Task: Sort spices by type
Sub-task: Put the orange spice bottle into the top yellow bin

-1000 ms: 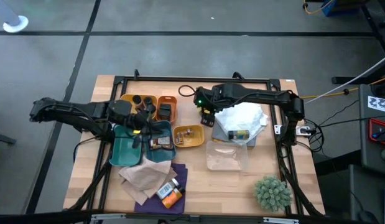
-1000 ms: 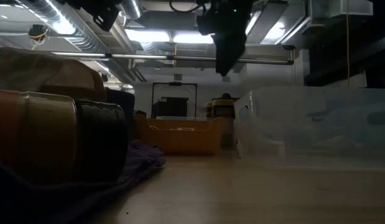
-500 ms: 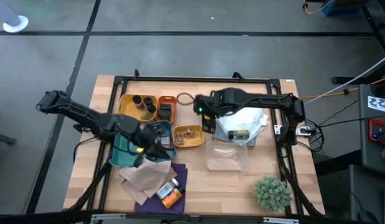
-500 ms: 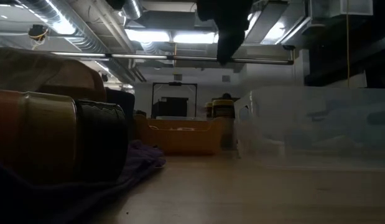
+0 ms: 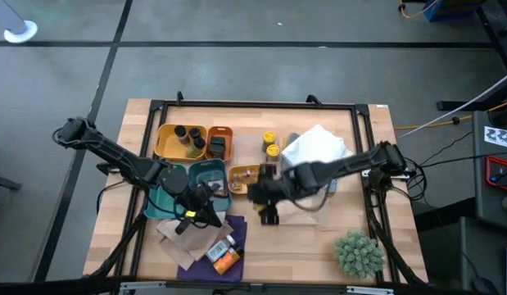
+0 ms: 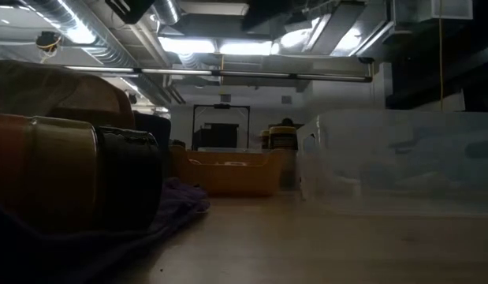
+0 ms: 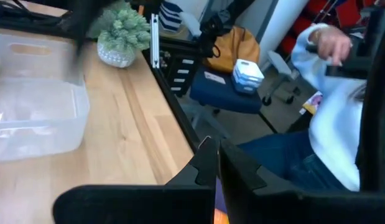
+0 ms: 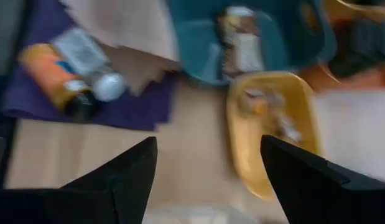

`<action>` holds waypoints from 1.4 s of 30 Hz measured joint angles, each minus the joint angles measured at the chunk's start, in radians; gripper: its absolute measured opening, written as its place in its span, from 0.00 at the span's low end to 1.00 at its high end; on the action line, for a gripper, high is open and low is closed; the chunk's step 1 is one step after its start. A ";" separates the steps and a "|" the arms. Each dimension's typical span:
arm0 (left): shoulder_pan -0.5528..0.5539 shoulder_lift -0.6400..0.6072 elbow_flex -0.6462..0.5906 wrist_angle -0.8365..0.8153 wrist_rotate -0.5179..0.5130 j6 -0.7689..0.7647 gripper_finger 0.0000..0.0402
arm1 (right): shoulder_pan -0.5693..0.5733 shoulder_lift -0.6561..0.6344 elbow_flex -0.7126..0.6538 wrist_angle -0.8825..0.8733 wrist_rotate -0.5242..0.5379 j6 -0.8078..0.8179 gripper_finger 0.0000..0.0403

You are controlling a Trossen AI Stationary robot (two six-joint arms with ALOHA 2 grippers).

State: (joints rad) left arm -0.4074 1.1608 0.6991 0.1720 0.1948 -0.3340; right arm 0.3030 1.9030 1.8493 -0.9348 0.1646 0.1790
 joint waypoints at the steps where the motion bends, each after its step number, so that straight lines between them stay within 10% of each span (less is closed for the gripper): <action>1: 0.001 -0.001 0.000 -0.001 -0.001 0.000 0.01 | 0.021 0.008 -0.009 0.042 0.000 -0.003 0.71; 17: -0.001 -0.002 0.000 -0.062 -0.028 0.001 0.01 | 0.184 0.268 -0.054 0.448 -0.061 -0.086 0.71; 42: -0.001 -0.002 0.000 -0.083 -0.042 0.000 0.01 | 0.181 0.426 -0.054 0.532 -0.106 -0.109 0.71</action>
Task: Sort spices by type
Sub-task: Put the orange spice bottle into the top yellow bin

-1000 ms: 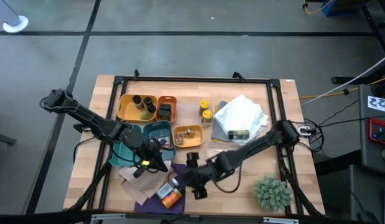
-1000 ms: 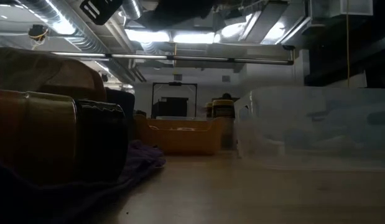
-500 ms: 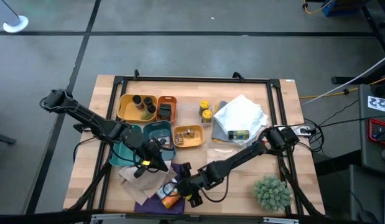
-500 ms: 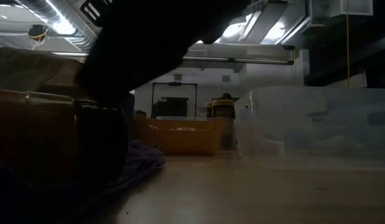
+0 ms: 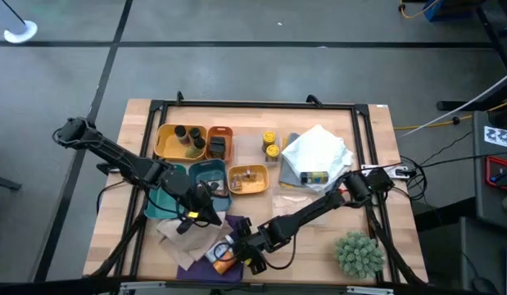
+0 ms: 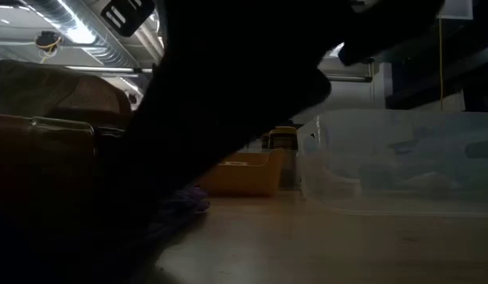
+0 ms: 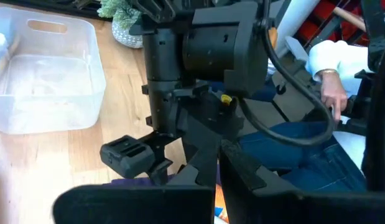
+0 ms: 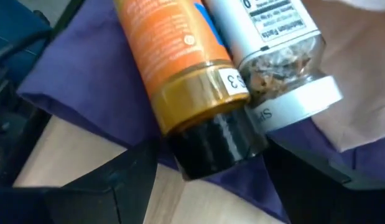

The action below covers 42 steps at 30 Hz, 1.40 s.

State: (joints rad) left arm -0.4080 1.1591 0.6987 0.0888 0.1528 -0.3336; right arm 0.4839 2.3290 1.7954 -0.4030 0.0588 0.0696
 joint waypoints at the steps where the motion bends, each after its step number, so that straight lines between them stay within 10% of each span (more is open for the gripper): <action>1: 0.000 0.000 0.000 0.000 0.000 0.000 0.01 | 0.000 0.006 0.000 0.011 0.000 0.000 0.71; 20: 0.000 0.000 0.000 0.001 0.000 0.000 0.01 | 0.000 0.011 0.020 0.001 -0.001 0.004 0.52; 42: 0.008 0.000 0.000 0.013 -0.007 0.045 0.04 | -0.022 0.007 0.518 -0.869 0.059 0.046 0.52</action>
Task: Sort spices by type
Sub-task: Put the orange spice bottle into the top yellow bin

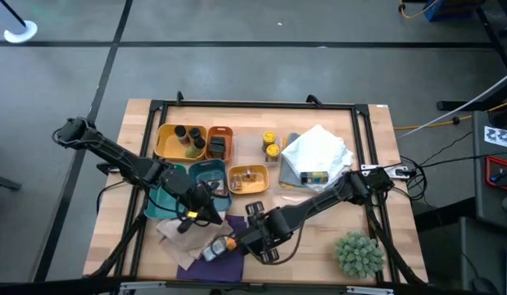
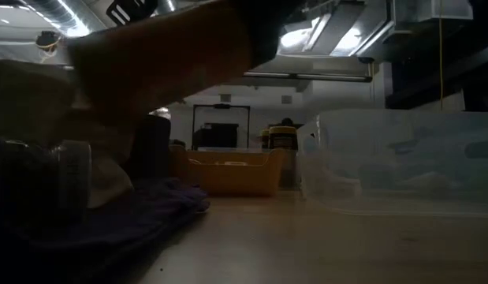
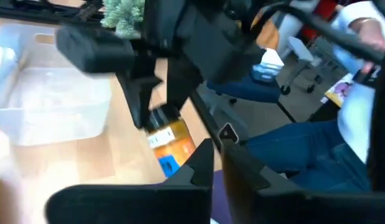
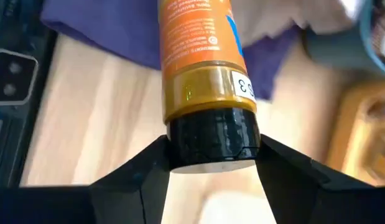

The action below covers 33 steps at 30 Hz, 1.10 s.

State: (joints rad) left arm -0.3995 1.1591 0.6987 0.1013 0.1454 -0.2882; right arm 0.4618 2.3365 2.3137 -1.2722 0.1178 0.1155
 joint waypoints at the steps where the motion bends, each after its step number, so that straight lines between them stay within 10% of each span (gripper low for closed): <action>1: 0.002 0.000 0.000 -0.001 -0.008 0.001 0.06 | -0.003 0.000 0.019 -0.036 0.003 0.011 0.52; 17: 0.012 0.100 0.000 -0.007 -0.291 0.055 0.54 | -0.090 -0.012 0.041 -0.300 -0.025 0.117 0.53; 33: 0.061 0.287 0.000 0.101 -0.332 0.061 0.60 | -0.130 -0.012 0.041 -0.294 -0.007 0.112 0.52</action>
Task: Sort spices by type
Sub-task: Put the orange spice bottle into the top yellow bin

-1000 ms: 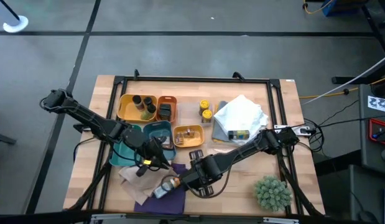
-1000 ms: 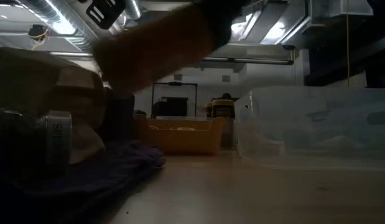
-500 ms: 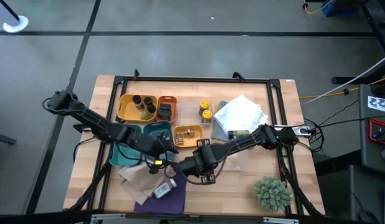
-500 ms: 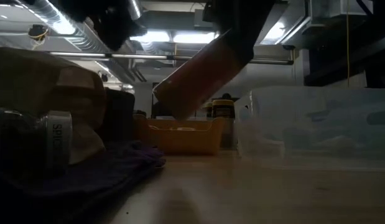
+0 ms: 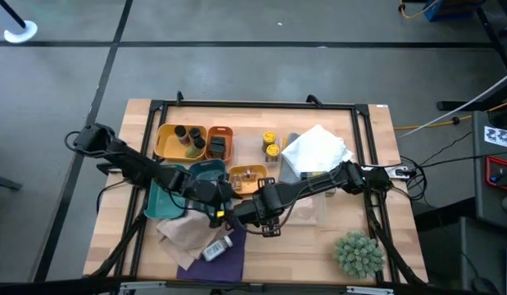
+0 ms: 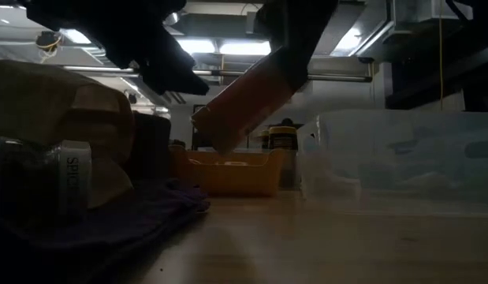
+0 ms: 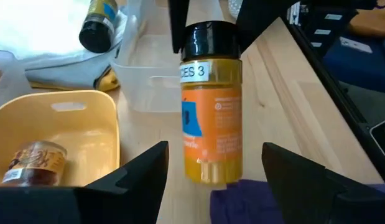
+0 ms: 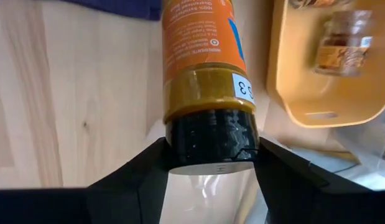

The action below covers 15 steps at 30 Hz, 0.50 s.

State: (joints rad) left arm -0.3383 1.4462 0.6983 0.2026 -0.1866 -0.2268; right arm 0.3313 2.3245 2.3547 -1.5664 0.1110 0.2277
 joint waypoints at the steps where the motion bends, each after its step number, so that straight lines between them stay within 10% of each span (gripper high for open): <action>1: 0.000 0.008 0.000 0.012 0.000 0.000 0.60 | 0.000 0.000 0.000 0.004 0.009 0.000 0.52; 15: 0.000 0.024 0.000 0.045 0.014 -0.005 0.60 | 0.000 0.000 0.000 0.132 0.092 0.005 0.53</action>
State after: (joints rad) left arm -0.3386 1.4700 0.6983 0.2481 -0.1723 -0.2314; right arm 0.3313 2.3245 2.3547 -1.4346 0.2027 0.2325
